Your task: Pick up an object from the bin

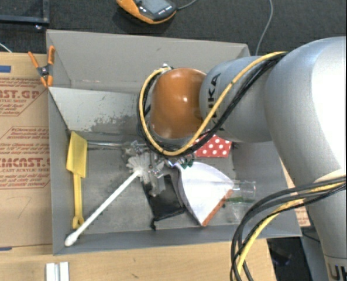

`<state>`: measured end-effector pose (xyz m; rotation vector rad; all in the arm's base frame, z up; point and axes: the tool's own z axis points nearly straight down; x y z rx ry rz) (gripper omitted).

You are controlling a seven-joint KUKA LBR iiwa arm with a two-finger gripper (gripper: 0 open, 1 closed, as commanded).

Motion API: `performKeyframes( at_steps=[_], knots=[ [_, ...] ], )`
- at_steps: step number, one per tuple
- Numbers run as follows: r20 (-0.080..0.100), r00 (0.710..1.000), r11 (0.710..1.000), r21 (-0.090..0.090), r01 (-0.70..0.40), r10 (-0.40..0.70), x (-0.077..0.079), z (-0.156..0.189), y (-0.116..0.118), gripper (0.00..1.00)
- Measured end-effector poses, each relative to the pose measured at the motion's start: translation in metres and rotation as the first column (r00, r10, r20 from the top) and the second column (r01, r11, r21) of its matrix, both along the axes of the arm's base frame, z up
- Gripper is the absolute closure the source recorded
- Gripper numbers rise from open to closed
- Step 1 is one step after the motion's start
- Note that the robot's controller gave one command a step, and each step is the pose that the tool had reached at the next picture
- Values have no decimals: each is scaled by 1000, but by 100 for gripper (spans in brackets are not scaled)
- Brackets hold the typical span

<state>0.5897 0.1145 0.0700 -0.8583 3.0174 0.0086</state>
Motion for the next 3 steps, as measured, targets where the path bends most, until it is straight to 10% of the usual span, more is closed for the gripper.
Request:
performKeyframes(
  at_steps=[1,3],
  knots=[
    [11,991,991,2,-132,132,-49,0,33,100],
    [2,991,991,1,-132,132,-51,8,33,100]
  ],
)
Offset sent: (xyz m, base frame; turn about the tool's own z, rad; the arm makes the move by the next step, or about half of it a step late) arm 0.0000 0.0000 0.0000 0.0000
